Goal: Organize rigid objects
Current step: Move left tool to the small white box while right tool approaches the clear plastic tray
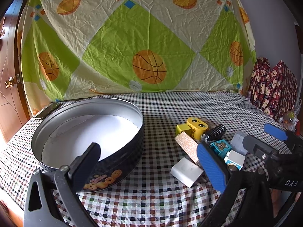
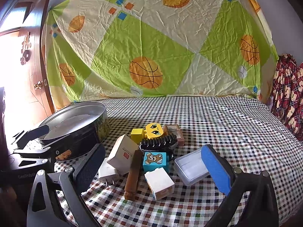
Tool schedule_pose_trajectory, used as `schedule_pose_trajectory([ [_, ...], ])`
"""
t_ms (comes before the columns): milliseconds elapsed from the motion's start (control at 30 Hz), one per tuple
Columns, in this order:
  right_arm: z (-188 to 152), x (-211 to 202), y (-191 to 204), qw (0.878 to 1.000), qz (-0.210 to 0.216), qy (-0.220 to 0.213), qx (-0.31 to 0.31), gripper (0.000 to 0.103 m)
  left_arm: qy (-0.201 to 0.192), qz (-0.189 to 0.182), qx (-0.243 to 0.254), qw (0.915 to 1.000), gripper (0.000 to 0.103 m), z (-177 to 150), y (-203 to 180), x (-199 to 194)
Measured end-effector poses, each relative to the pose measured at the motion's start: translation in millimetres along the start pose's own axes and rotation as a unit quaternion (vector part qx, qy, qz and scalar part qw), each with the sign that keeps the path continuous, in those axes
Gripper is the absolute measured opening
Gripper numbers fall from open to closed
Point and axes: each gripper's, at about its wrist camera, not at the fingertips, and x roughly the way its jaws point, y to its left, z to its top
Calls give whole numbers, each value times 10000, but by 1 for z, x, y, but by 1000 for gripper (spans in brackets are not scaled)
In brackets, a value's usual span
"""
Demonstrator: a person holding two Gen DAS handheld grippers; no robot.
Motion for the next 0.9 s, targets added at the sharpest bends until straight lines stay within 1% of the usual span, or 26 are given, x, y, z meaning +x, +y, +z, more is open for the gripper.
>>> schedule_pose_trajectory([
  [567,-9,5,-25,9996,-77,92,265,102,187,19,107,9998,103,-6,-11,16],
  [733,-12,8,-41,9988,-192,125,438,102,218,-34,210,9995,103,-6,-20,22],
  [900,-16,15,-57,9972,-360,214,611,102,257,-152,442,9986,103,-6,-39,30],
])
